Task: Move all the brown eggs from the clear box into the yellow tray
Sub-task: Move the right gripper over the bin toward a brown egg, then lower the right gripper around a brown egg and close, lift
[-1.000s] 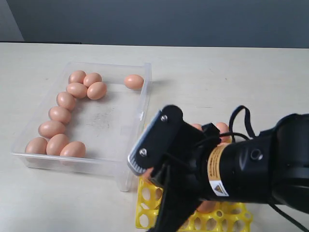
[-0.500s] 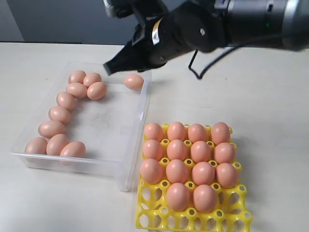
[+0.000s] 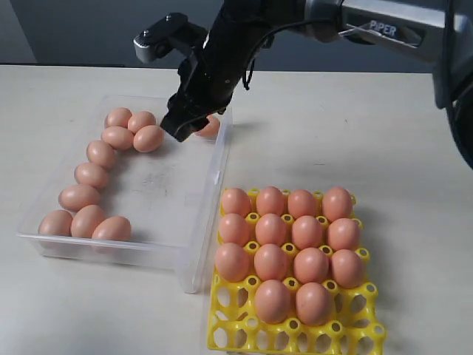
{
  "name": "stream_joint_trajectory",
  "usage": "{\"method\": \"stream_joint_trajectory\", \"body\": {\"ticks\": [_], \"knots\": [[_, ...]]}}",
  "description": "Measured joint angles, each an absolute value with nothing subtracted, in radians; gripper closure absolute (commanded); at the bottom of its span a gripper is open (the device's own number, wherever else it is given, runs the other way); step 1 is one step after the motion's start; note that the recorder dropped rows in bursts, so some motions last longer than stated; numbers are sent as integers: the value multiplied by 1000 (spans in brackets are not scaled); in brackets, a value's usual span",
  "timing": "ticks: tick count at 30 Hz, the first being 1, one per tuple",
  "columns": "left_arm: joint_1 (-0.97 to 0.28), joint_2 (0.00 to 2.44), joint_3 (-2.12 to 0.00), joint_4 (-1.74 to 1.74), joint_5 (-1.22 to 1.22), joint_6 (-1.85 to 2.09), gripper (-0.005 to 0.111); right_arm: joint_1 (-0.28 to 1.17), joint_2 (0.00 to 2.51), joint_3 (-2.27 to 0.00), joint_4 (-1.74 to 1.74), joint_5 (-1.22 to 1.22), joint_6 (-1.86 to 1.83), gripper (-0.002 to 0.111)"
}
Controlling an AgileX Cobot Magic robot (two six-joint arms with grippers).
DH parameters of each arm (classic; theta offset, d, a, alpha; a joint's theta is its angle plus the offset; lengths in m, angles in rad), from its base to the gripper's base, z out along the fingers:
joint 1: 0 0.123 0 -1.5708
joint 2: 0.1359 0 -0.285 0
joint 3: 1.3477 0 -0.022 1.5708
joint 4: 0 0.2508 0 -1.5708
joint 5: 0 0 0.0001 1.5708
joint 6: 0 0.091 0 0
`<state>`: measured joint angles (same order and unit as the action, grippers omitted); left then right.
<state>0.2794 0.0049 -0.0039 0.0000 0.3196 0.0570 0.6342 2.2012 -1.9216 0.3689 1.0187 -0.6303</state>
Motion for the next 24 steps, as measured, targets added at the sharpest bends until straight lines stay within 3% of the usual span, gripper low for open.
{"method": "stream_joint_trajectory", "body": {"ticks": [13,24], "knots": [[279,5,-4,0,320,57,106,784,2290,-1947,534,1069,-562,46],[279,5,-4,0,320,57,106,804,2372,-1949,577,1051,-443,46]]}}
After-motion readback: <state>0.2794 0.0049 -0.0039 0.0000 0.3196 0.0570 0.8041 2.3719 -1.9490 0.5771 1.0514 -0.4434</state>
